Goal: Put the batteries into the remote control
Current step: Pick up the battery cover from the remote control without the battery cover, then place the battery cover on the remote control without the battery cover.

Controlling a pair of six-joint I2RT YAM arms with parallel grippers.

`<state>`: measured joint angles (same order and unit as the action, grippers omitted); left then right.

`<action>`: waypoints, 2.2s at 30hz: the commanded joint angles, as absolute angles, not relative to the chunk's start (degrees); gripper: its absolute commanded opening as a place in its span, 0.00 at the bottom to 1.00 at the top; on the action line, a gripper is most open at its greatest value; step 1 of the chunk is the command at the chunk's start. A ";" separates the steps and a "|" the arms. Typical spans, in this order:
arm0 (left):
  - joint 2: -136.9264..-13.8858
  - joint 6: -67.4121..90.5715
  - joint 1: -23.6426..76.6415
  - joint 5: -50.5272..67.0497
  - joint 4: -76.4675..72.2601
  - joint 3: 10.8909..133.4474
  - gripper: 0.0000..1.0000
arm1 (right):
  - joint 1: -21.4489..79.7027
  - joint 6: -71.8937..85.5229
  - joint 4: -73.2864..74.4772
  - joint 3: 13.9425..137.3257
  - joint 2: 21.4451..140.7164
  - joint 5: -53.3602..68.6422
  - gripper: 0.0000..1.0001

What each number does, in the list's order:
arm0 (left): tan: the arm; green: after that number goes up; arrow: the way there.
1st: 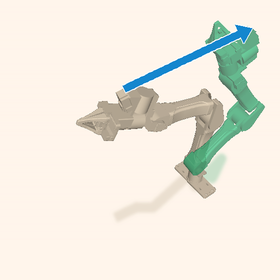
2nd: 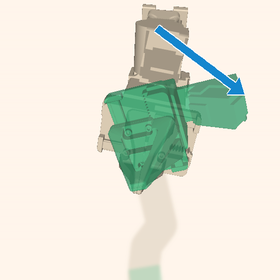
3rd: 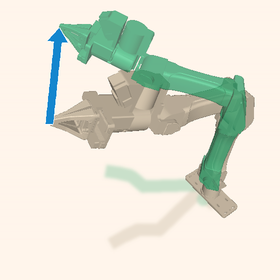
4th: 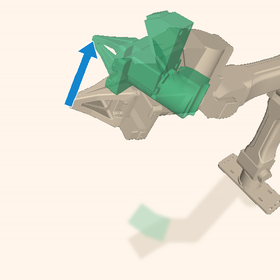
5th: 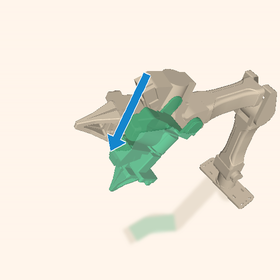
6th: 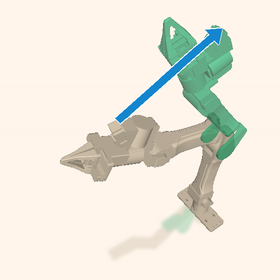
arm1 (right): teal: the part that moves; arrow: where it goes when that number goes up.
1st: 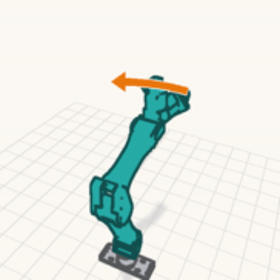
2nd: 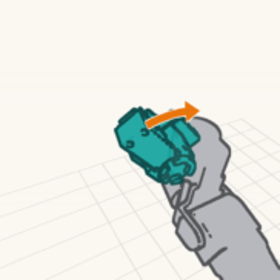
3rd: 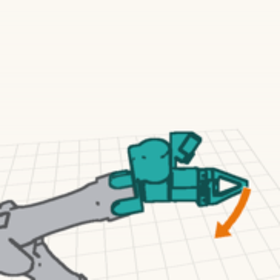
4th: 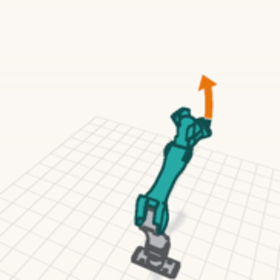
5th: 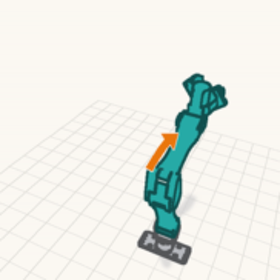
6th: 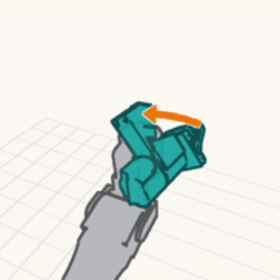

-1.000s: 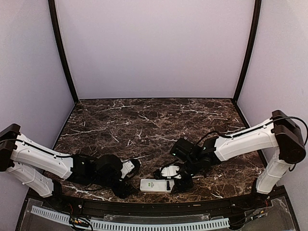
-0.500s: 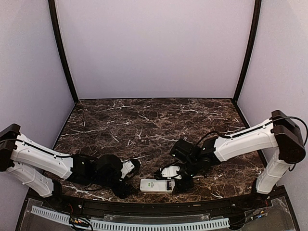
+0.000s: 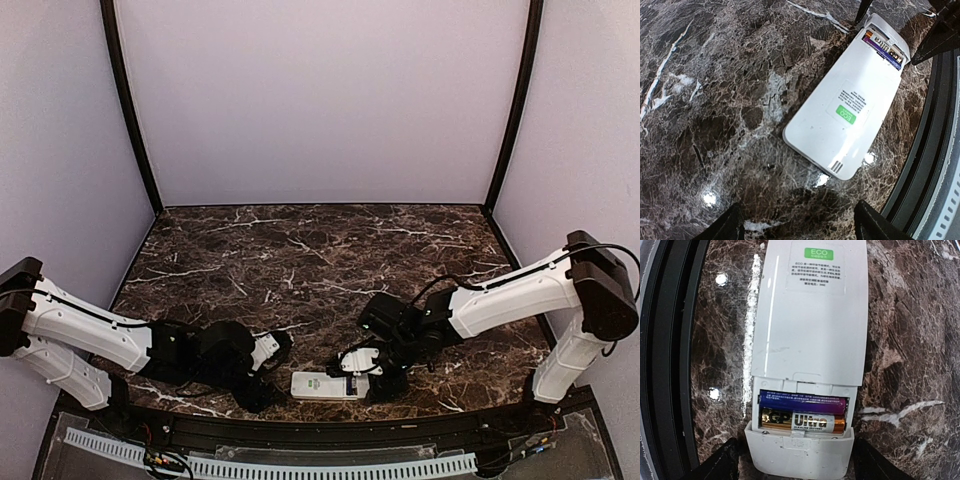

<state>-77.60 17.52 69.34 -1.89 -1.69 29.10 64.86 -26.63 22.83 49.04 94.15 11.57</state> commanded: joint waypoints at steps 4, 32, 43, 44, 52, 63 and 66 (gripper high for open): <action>-77.59 16.70 69.61 -1.11 -1.93 28.42 0.75 | 64.58 -26.28 22.32 48.25 93.77 10.43 0.71; -77.66 16.52 69.61 -0.82 -2.02 28.39 0.75 | 64.37 -24.68 23.74 49.10 92.99 12.49 0.56; -77.61 16.52 69.61 -0.83 -2.02 28.34 0.75 | 64.39 -23.35 27.99 53.73 93.63 12.86 0.52; -77.65 16.57 69.61 -0.80 -2.02 28.33 0.75 | 64.34 -23.23 28.46 54.43 93.84 12.87 0.53; -77.35 16.61 69.61 -0.94 -1.98 28.30 0.75 | 64.35 -22.55 34.76 59.66 97.66 12.95 0.54; -77.28 16.70 69.61 -1.10 -1.99 28.22 0.75 | 64.48 -21.50 43.17 66.93 103.67 12.77 0.55; -77.07 16.70 69.61 -1.18 -2.03 28.21 0.75 | 64.74 -21.33 43.68 67.72 104.37 13.32 0.55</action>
<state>-77.60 17.12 69.34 -1.10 -1.69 29.10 64.62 -22.13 40.60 65.98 103.04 12.45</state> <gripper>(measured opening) 0.748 0.549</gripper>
